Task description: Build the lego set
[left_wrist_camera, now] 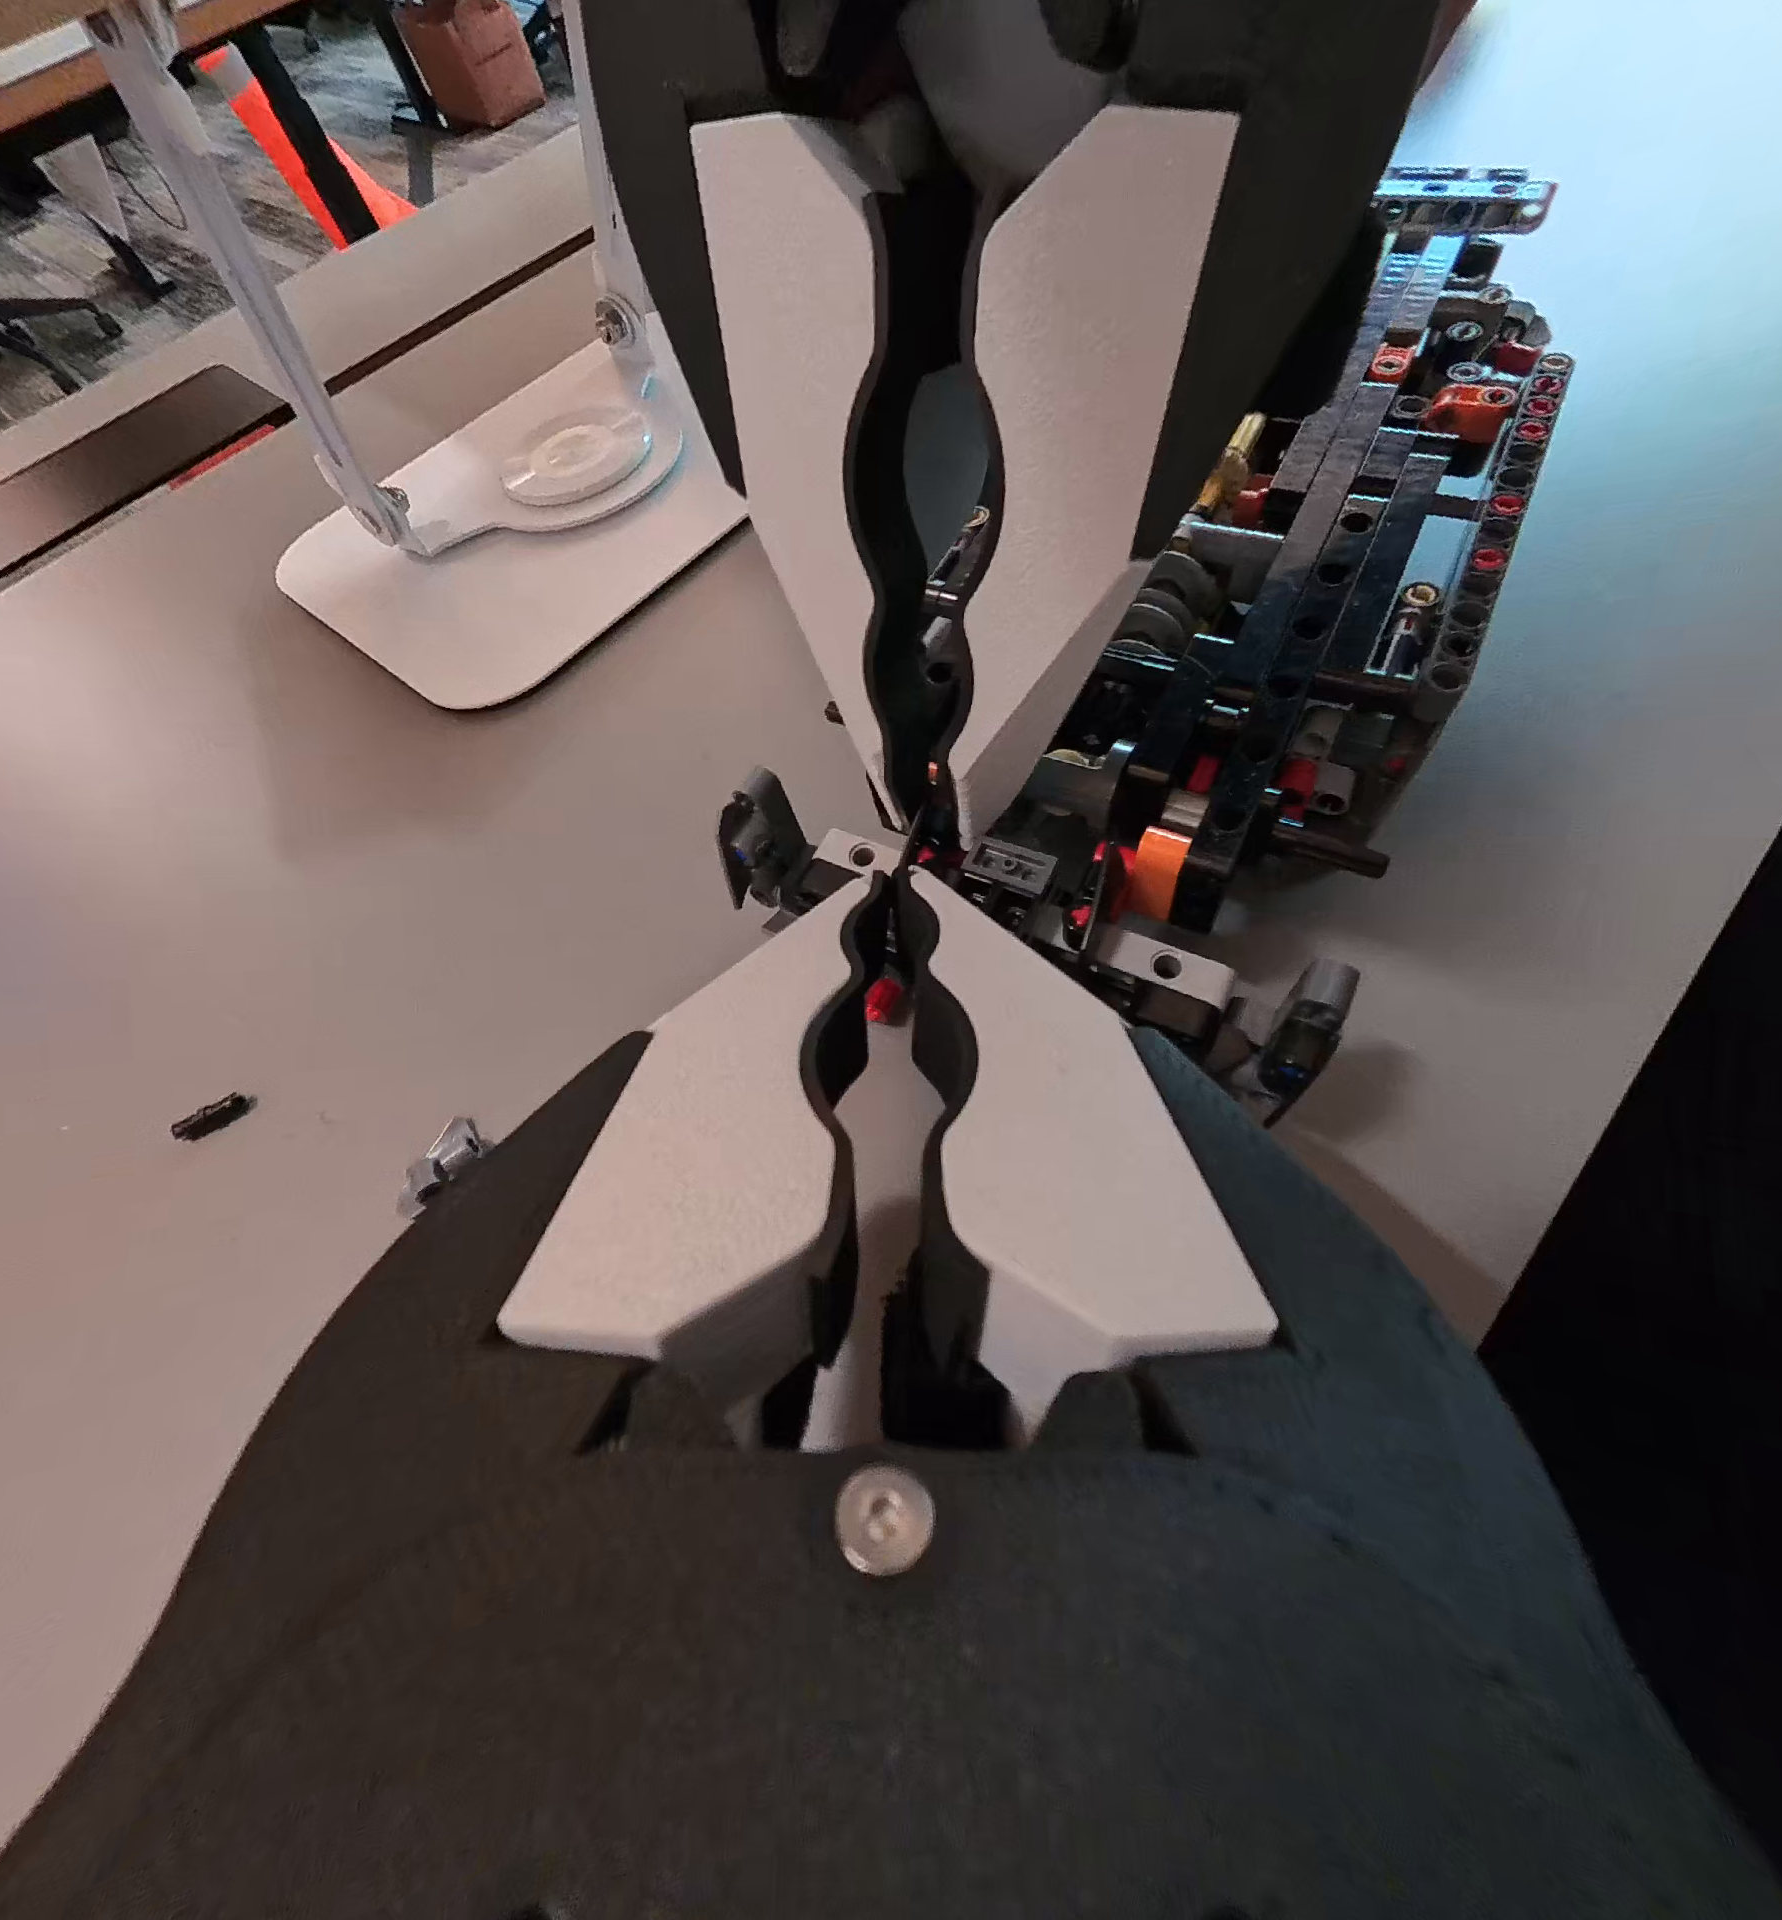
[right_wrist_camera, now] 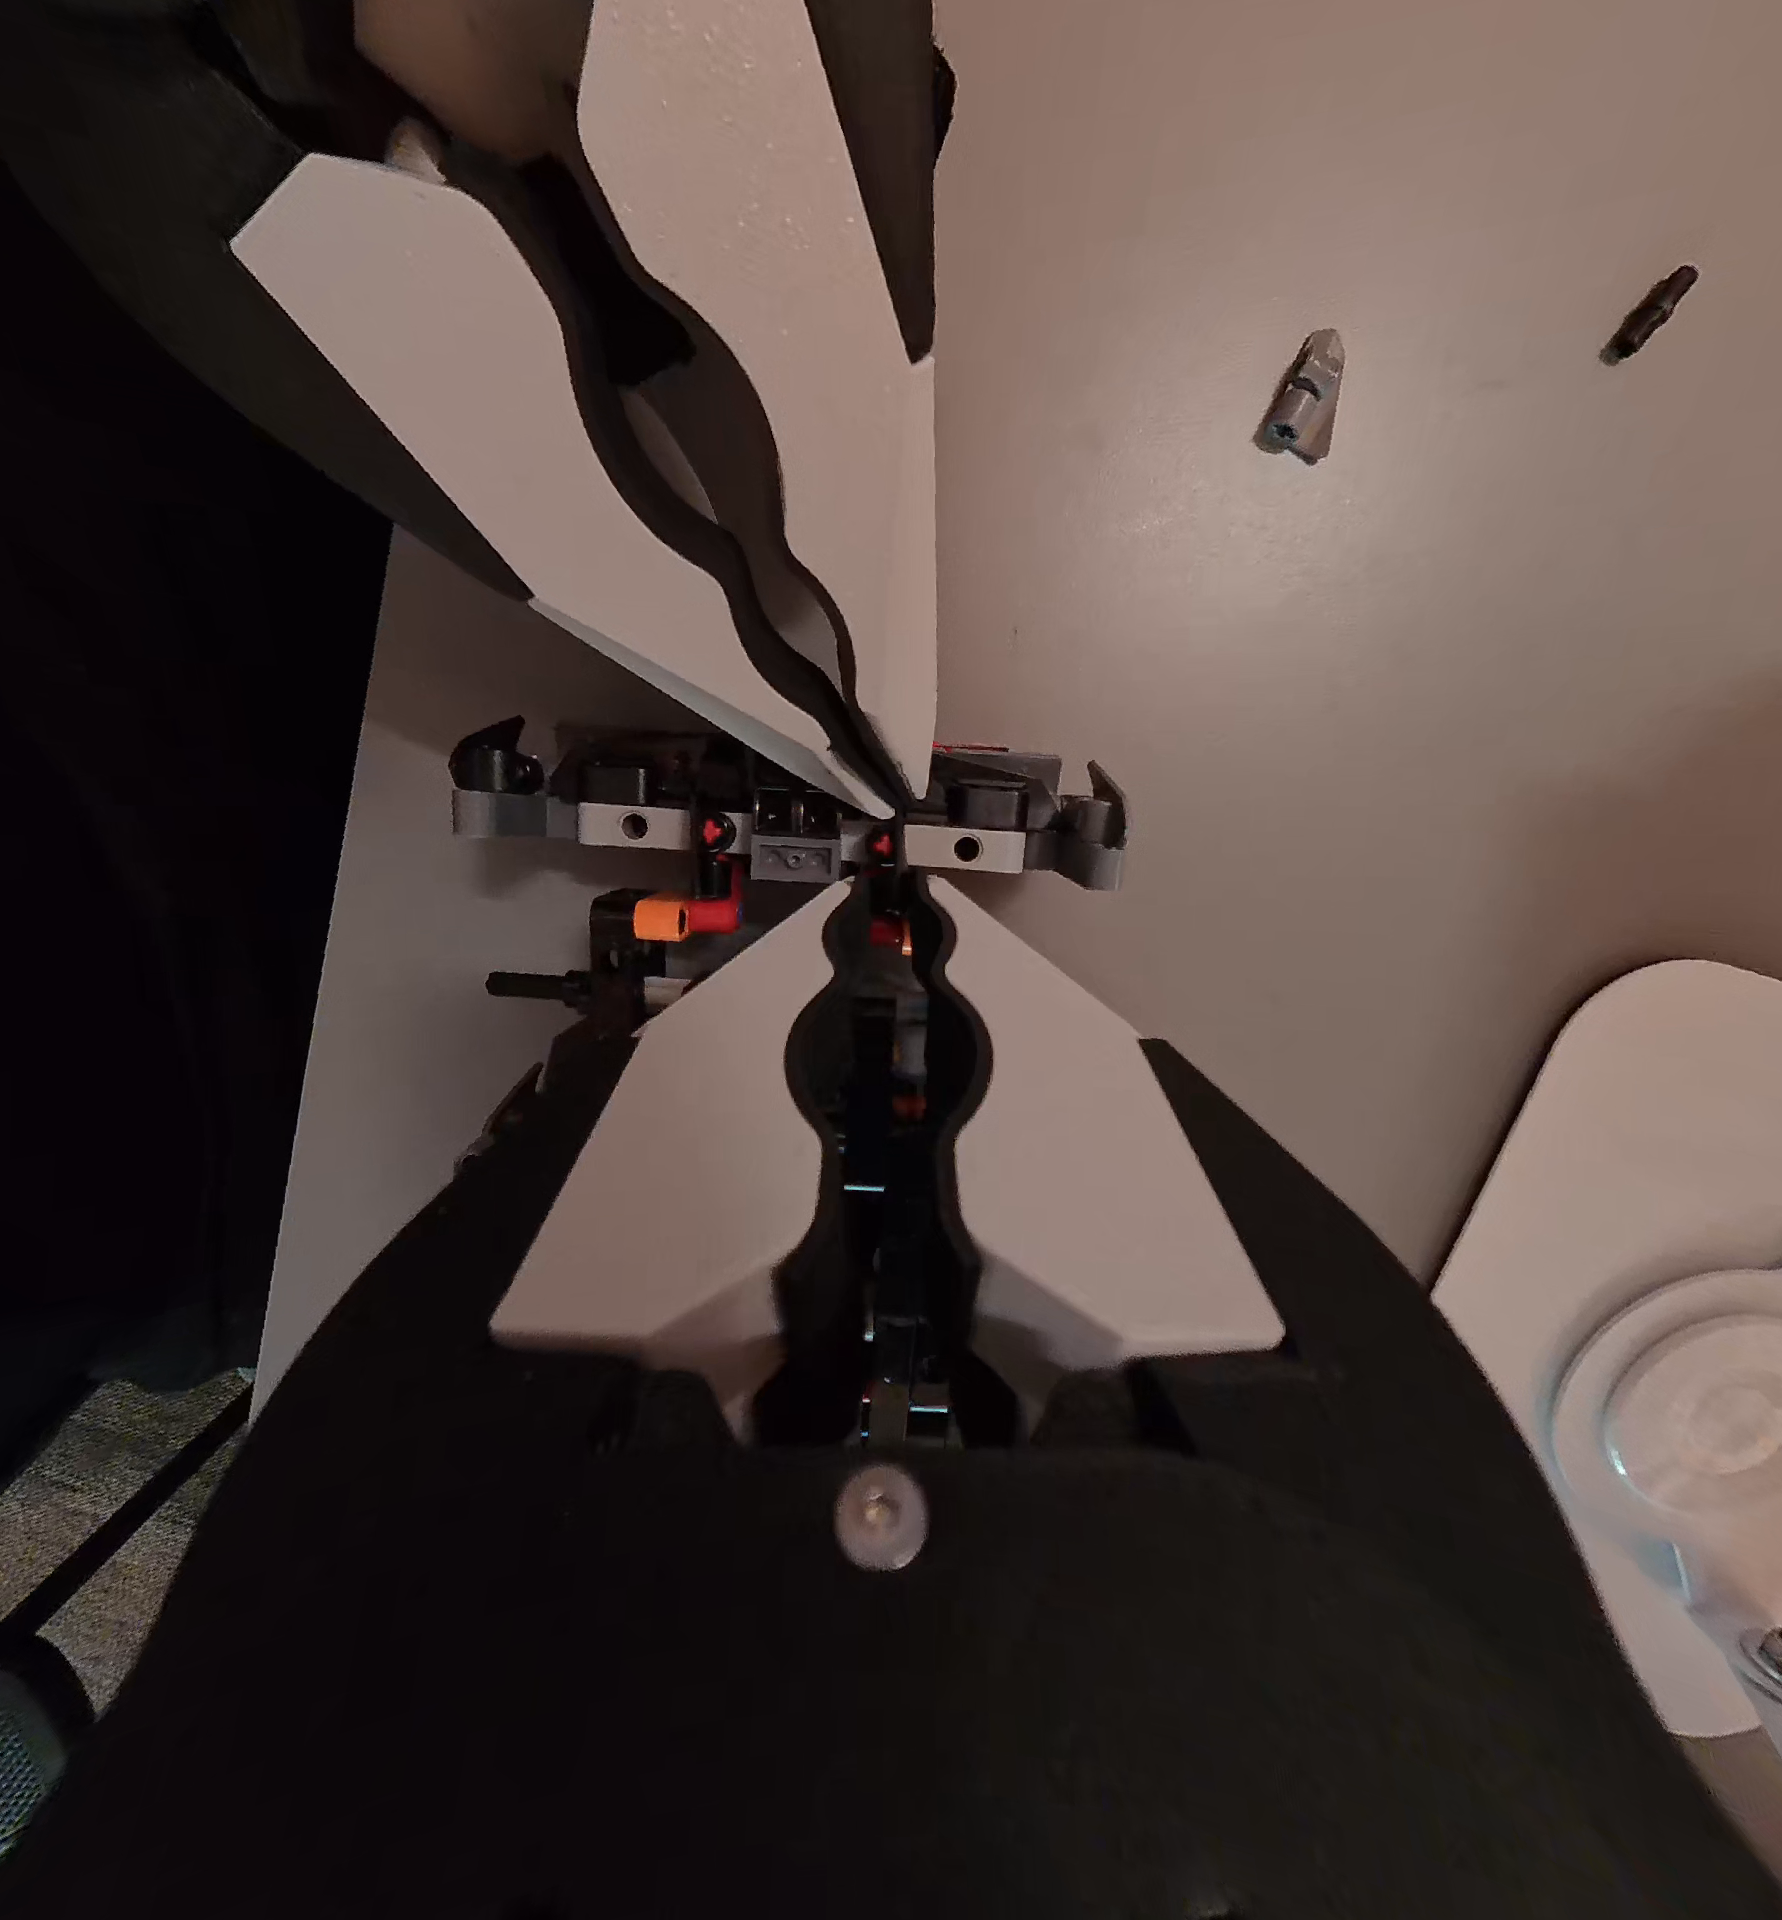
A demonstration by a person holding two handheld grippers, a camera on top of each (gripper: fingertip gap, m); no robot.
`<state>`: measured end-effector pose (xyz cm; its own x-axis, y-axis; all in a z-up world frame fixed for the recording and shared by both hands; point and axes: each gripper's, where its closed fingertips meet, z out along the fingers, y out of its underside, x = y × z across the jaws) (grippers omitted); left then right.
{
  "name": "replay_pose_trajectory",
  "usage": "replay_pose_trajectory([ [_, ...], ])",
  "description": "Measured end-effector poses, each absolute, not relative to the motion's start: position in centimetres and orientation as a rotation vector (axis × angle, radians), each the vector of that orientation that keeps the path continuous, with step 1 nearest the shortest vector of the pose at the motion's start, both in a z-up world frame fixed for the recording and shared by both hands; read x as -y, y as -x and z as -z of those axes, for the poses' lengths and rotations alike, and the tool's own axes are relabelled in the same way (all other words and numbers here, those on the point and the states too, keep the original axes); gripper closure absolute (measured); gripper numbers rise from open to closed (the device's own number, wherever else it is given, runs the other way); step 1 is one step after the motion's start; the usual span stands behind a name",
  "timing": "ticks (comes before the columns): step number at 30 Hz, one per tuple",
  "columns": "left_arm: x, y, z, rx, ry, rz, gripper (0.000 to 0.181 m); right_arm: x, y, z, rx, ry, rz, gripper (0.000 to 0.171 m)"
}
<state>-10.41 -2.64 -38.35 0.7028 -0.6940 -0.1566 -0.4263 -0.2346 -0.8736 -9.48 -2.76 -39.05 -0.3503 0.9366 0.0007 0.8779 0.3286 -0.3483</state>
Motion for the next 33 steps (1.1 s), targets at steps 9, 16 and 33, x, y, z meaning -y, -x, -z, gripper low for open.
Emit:
replay_pose_trajectory([
  [9, 2.5, 10.3, 38.4, -0.881, 1.882, 0.322, 0.181, 2.7, 9.4, 39.1, 2.390, 1.647, -0.411, 0.166],
  [16, 2.4, 10.3, 38.4, -0.887, 1.889, 0.314, 0.181, 2.7, 9.4, 39.1, 2.381, 1.657, -0.403, 0.166],
  [33, 2.1, 10.8, 37.8, -0.802, 1.894, 0.304, 0.174, 1.8, 9.3, 36.7, 2.266, 1.600, -0.422, 0.147],
])
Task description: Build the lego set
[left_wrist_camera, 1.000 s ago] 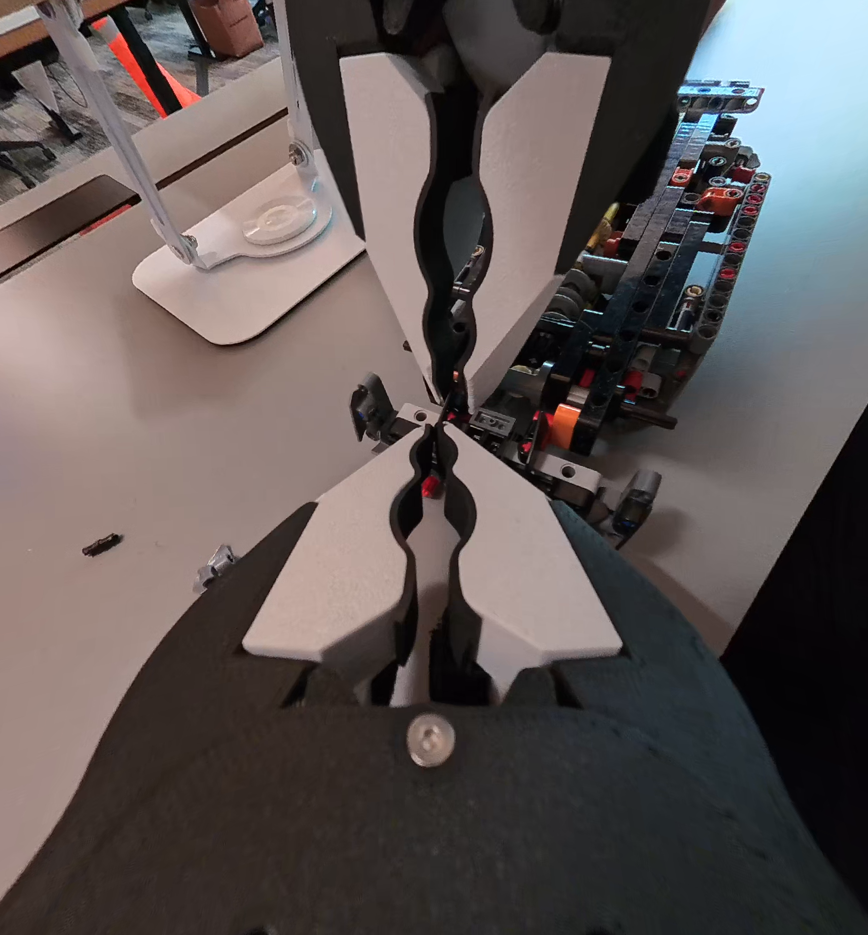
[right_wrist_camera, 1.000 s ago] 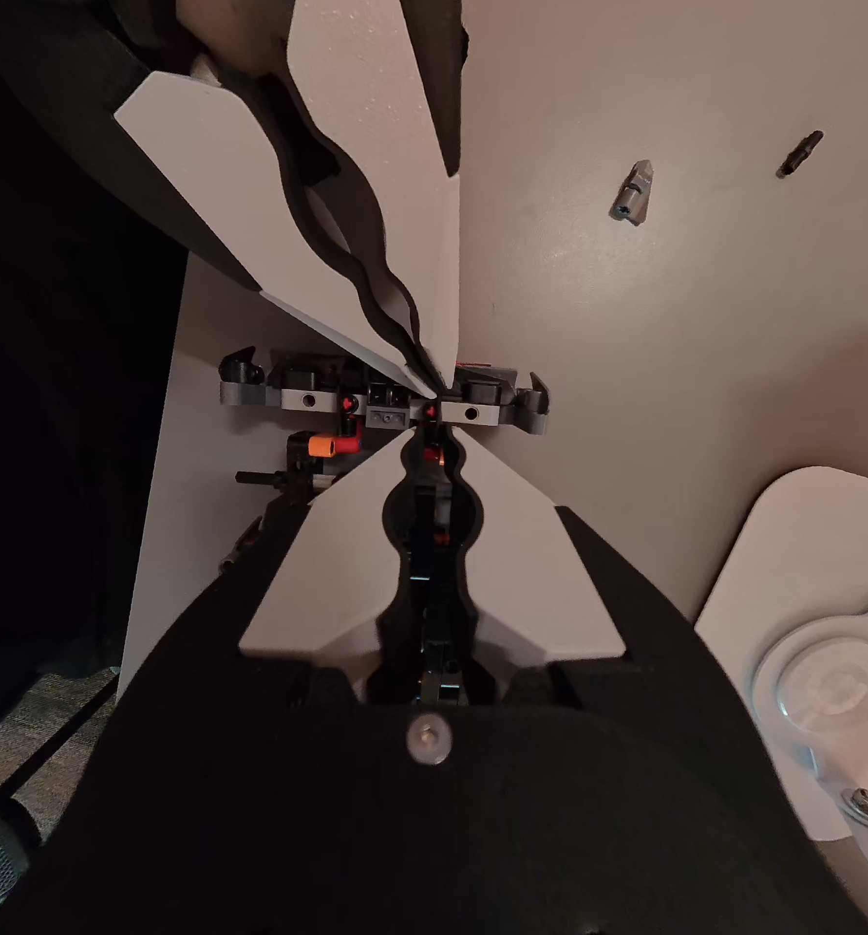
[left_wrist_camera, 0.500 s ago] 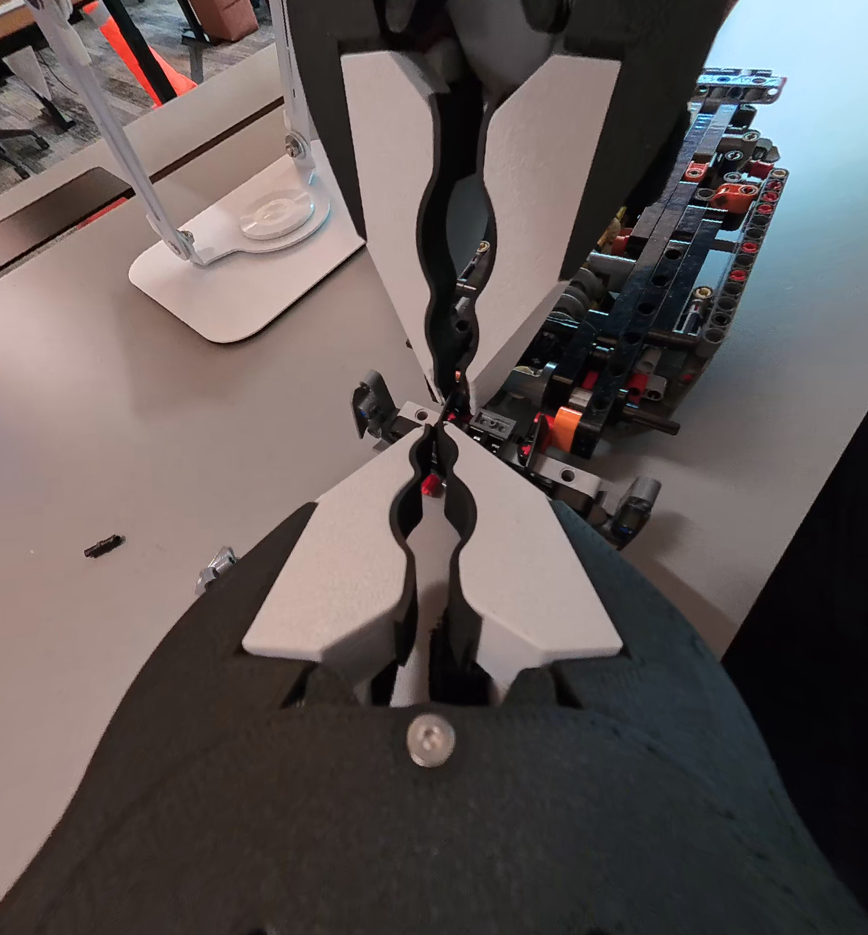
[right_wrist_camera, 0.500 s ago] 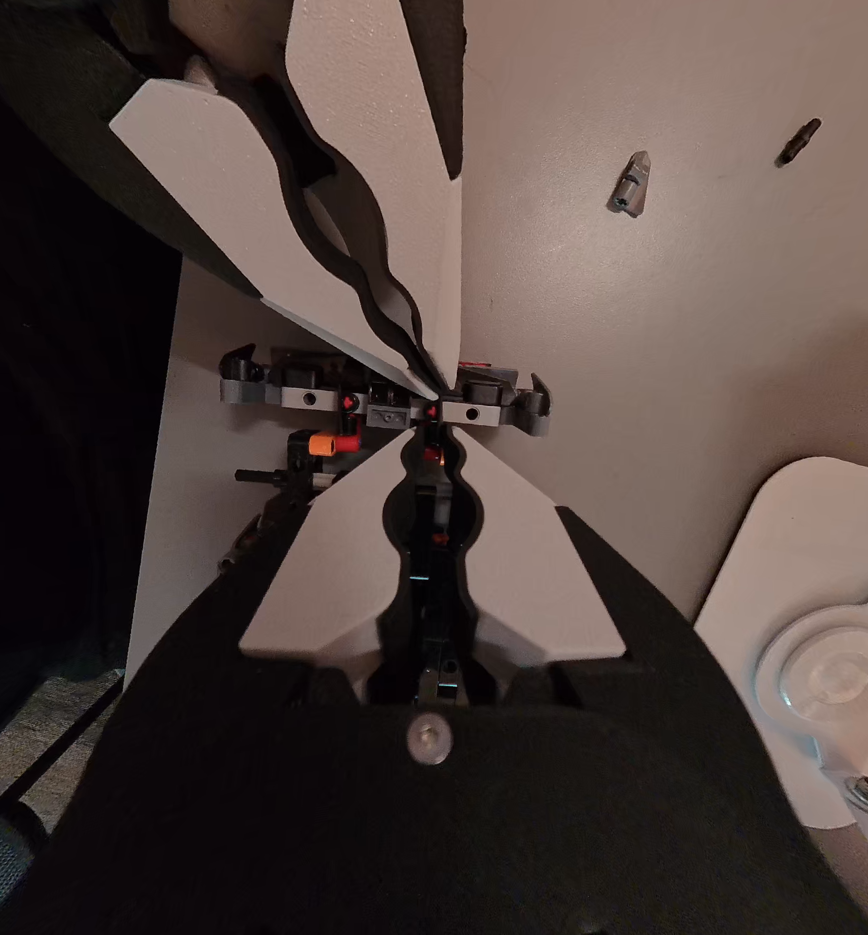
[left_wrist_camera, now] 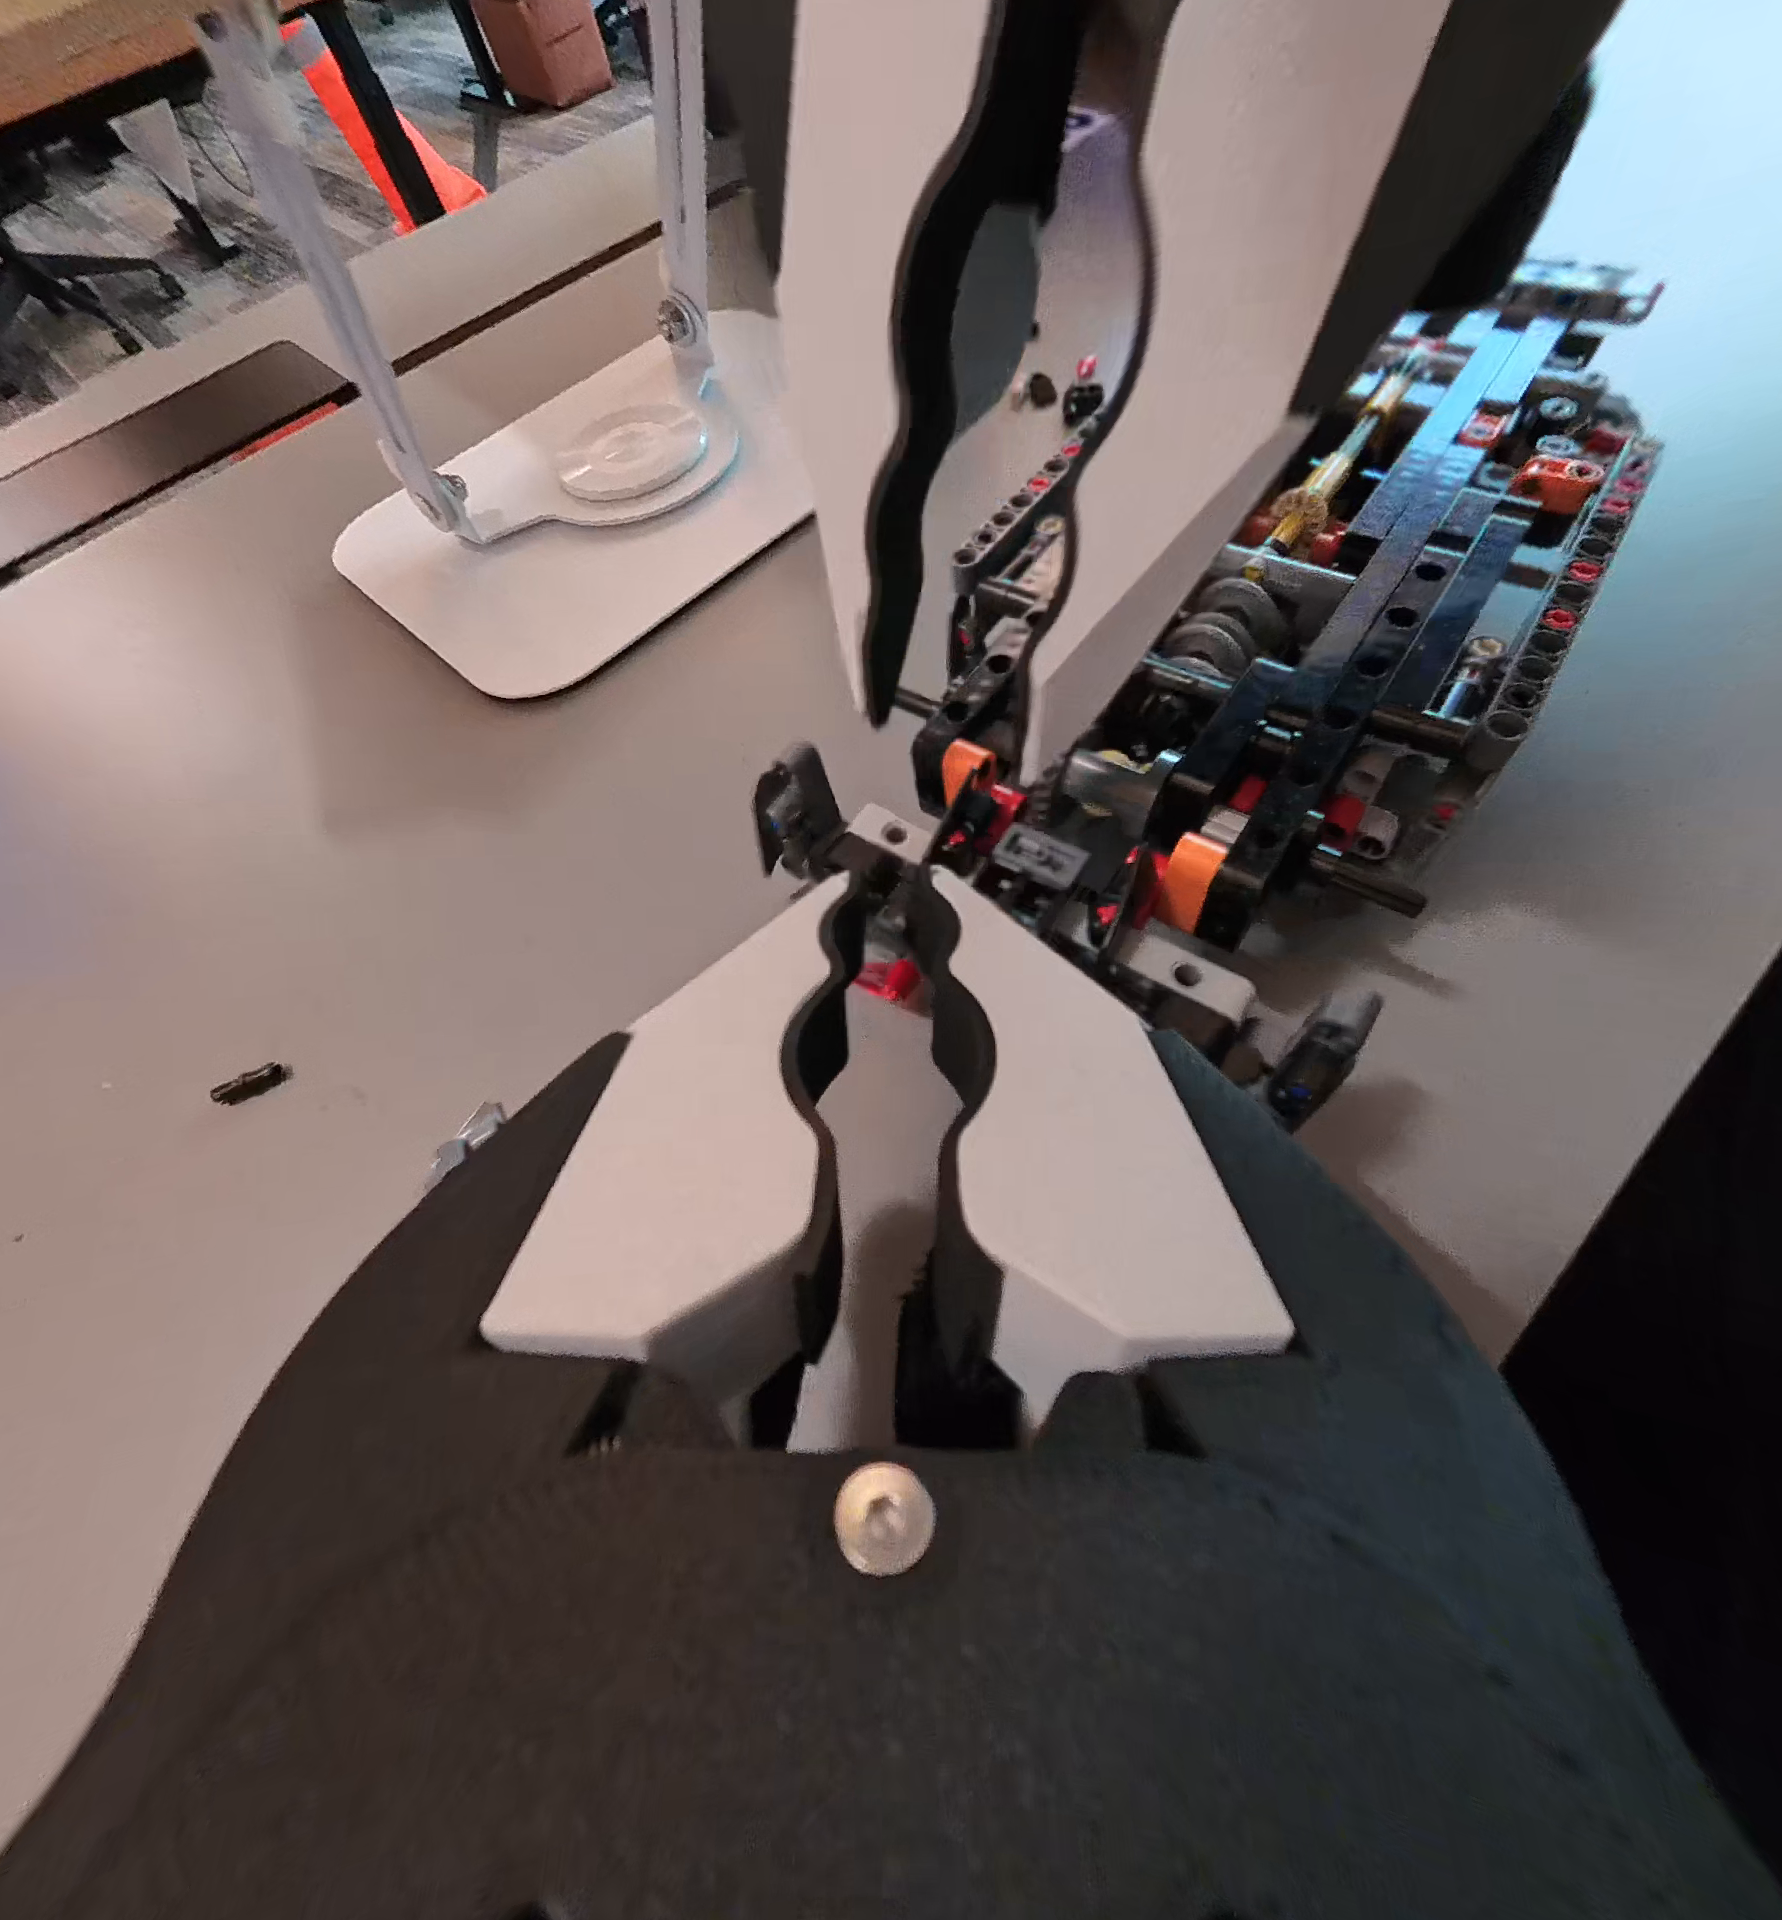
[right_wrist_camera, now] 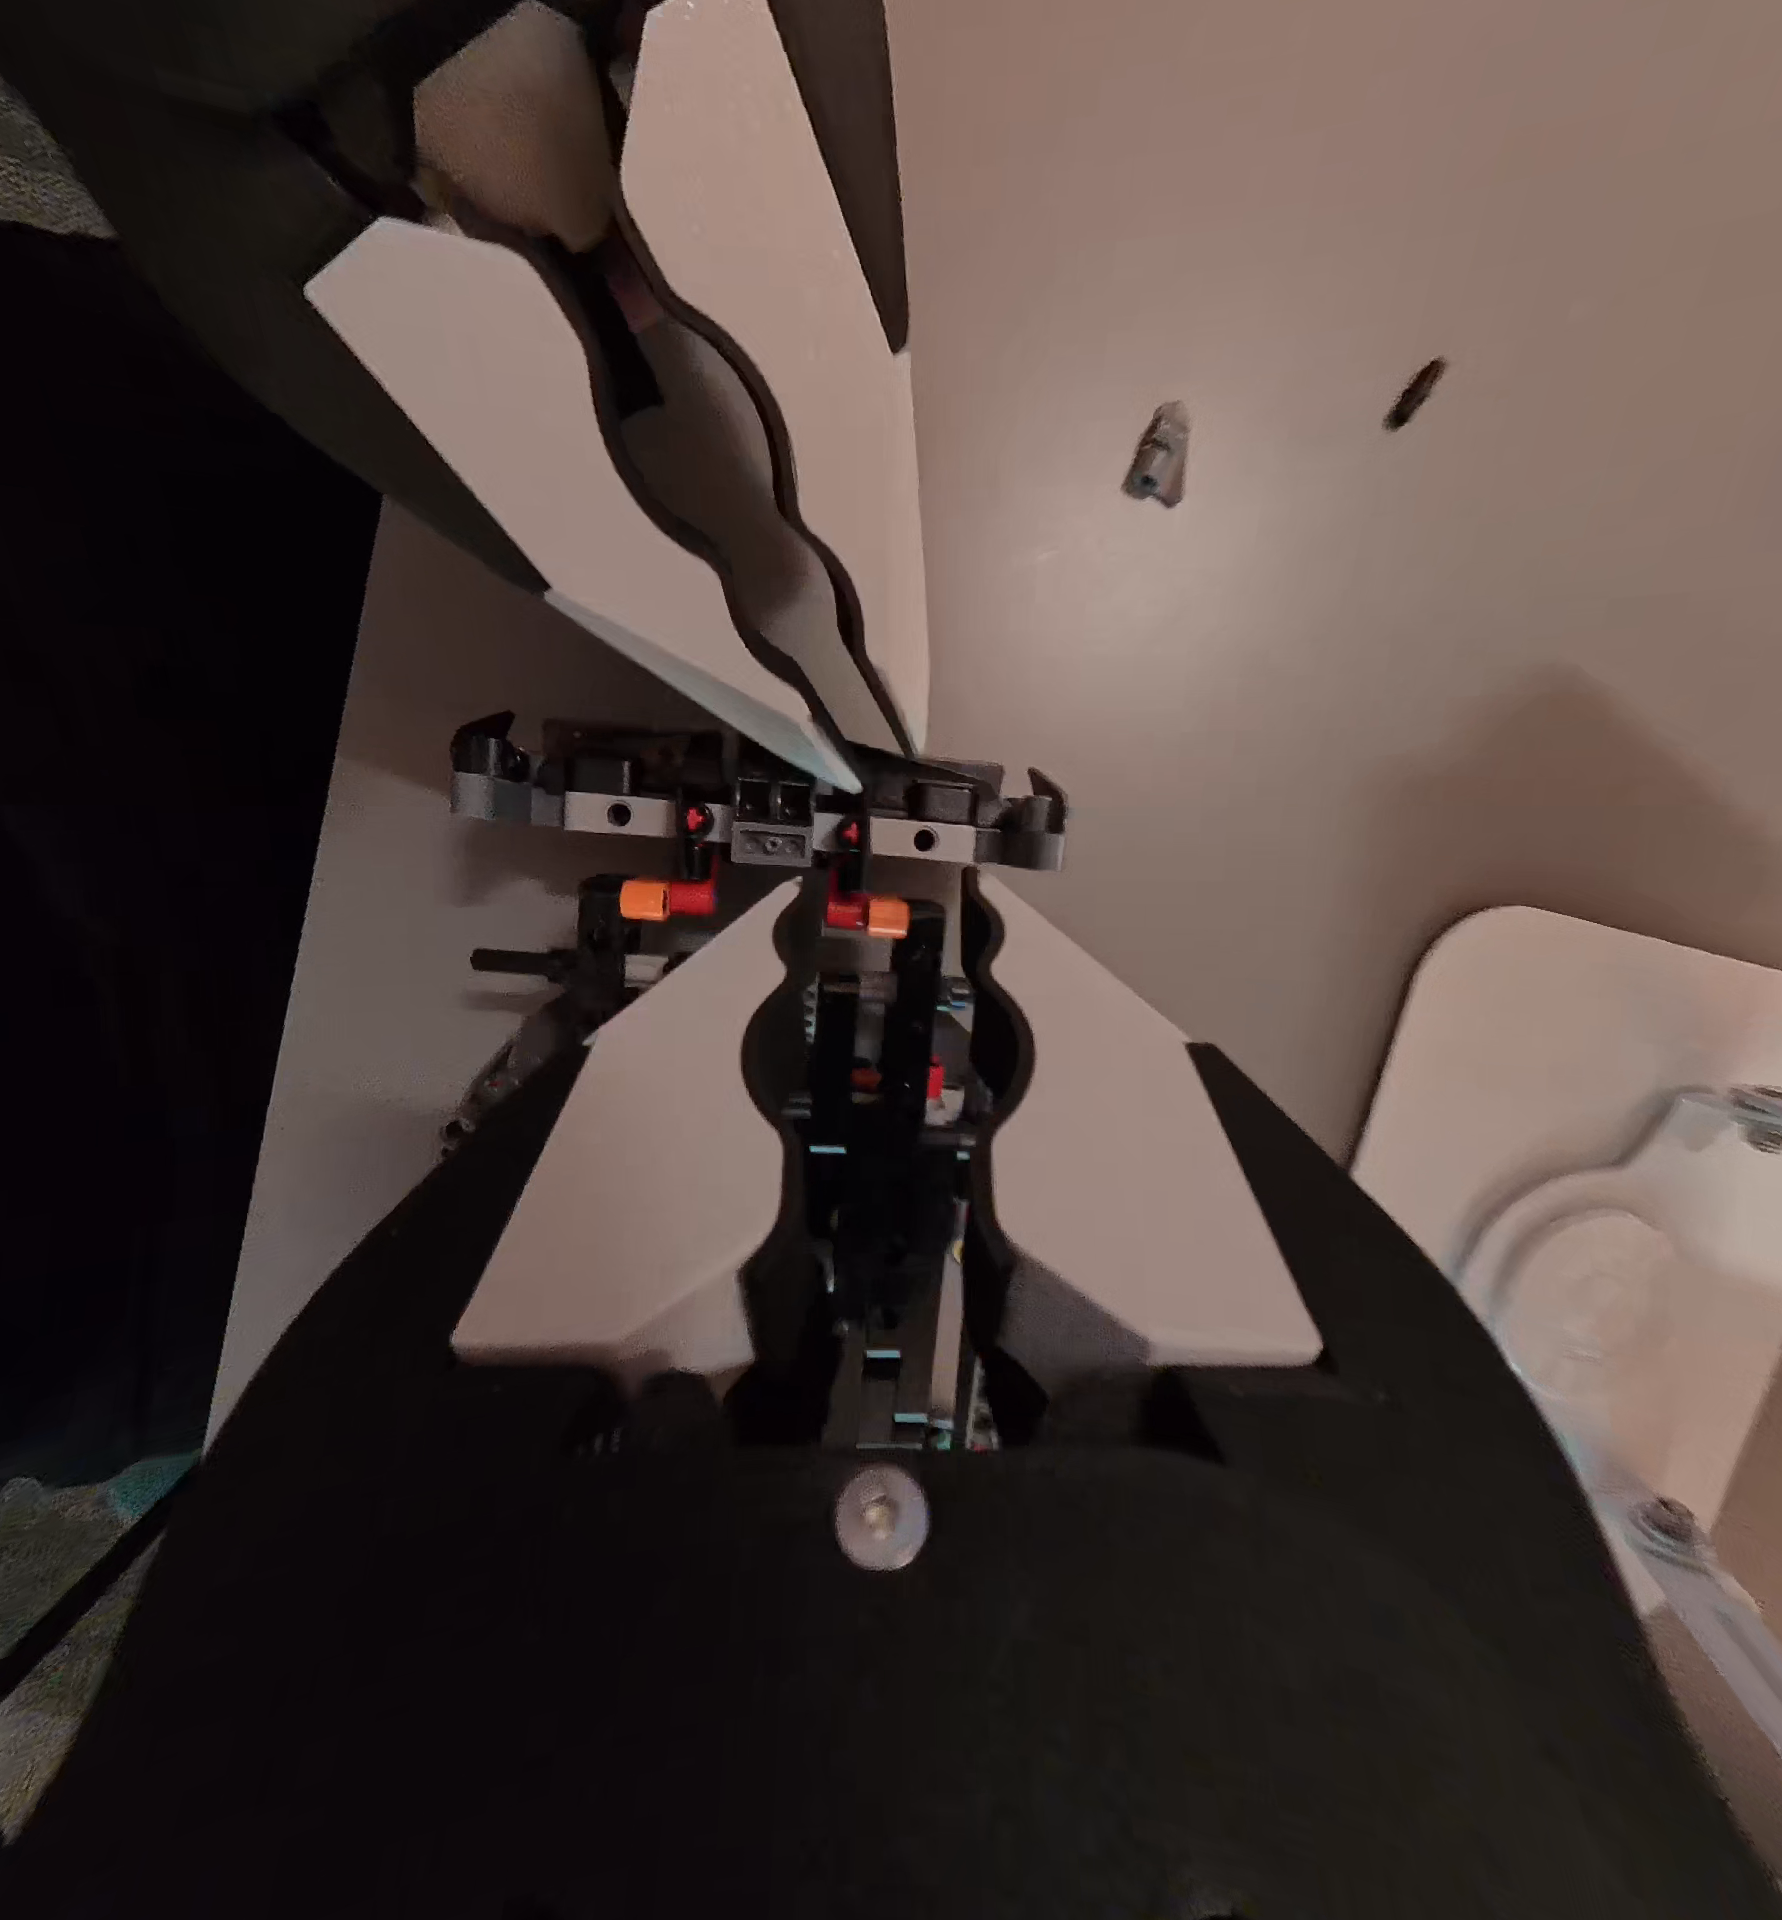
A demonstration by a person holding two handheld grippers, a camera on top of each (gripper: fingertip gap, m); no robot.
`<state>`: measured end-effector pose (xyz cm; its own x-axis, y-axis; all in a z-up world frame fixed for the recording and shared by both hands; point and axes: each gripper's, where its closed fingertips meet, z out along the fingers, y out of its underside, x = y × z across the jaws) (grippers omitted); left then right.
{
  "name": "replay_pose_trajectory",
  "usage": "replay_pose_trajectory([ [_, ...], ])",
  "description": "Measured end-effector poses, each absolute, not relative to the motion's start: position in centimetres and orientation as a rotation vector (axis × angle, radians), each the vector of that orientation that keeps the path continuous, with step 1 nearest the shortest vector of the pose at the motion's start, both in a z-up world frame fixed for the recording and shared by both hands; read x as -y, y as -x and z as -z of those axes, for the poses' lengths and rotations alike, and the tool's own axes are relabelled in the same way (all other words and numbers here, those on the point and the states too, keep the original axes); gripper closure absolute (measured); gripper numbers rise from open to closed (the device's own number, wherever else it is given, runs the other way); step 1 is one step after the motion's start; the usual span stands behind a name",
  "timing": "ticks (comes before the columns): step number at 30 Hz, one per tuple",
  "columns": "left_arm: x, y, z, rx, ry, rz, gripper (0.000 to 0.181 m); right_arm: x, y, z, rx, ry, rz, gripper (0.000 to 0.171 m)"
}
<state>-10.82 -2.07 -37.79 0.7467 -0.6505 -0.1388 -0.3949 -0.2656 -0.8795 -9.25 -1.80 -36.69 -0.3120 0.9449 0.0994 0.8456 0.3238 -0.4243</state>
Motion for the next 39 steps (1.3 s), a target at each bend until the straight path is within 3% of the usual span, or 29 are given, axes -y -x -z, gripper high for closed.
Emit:
replay_pose_trajectory([
  [10, 6.7, 12.8, 35.2, -0.630, 1.887, 0.336, 0.161, -1.1, -1.1, 31.3, 1.972, 1.675, -0.520, 0.134],
  [12, 8.0, 12.1, 34.9, -0.609, 1.886, 0.358, 0.158, -1.9, -4.1, 31.8, 1.919, 1.735, -0.531, 0.130],
  [17, 9.6, 9.8, 36.4, -0.606, 1.931, 0.268, 0.134, -2.8, -10.2, 35.3, 1.875, 1.895, -0.566, 0.103],
  [22, 9.0, 8.1, 38.1, -0.564, 1.972, 0.231, 0.122, -2.2, -13.3, 39.4, 1.909, 1.973, -0.564, 0.081],
  [28, 7.1, 7.8, 38.7, -0.526, 1.971, 0.131, 0.133, -1.1, -13.6, 42.1, 1.967, 1.907, -0.527, 0.072],
  [39, 5.1, 10.8, 38.5, -0.509, 1.975, 0.027, 0.143, -0.5, -11.0, 42.0, 1.858, 1.897, -0.608, 0.072],
])
